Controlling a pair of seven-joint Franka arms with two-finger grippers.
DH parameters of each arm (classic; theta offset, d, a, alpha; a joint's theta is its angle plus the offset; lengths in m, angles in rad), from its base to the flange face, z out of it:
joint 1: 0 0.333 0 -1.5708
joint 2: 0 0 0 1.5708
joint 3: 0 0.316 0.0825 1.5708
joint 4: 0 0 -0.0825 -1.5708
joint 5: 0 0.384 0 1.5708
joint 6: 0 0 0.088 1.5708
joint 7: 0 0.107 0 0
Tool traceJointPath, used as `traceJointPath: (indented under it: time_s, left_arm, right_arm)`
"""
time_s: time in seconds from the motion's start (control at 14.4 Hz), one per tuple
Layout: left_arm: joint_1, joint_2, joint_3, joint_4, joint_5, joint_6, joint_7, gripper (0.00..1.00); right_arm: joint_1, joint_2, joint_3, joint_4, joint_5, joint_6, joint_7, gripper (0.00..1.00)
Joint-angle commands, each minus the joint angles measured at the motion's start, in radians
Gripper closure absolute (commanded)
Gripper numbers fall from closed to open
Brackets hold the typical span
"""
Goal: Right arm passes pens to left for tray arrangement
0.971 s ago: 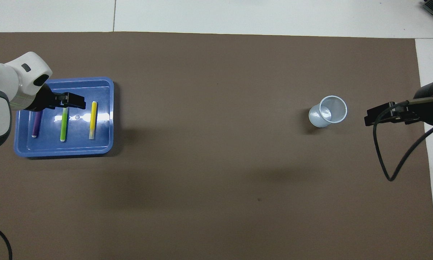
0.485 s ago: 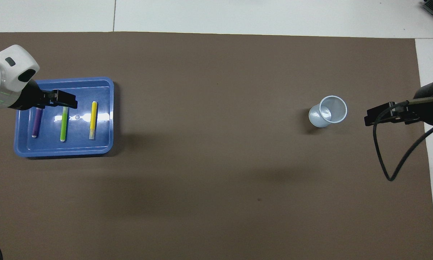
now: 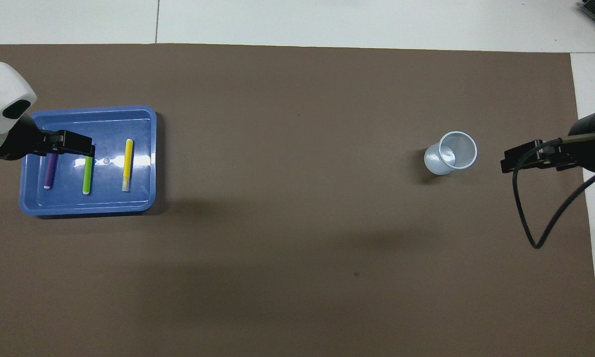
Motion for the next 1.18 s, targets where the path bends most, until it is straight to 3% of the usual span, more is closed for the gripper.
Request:
traceJointPath:
  time_s: [0.0,0.28,0.76,1.11]
  left_arm:
    - [-0.011,-0.045,0.014,-0.009,0.02,-0.057,-0.016,0.0]
    - [-0.146,-0.08,0.181,0.004,0.022,-0.129,-0.011,0.0]
    - [-0.183,-0.158,0.249,0.007,0.025,-0.299,-0.007,0.0]
    - [-0.176,-0.177,0.244,-0.011,0.042,-0.262,0.001,0.0]
  right_arm:
    - [-0.01,-0.024,0.007,-0.022,-0.012,-0.005,-0.014,0.0]
    - [-0.01,-0.024,0.008,-0.022,-0.012,-0.005,-0.014,0.0]
    - [-0.01,-0.024,0.007,-0.022,-0.01,-0.004,-0.014,0.0]
    - [-0.01,-0.024,0.007,-0.022,-0.012,-0.004,-0.014,0.0]
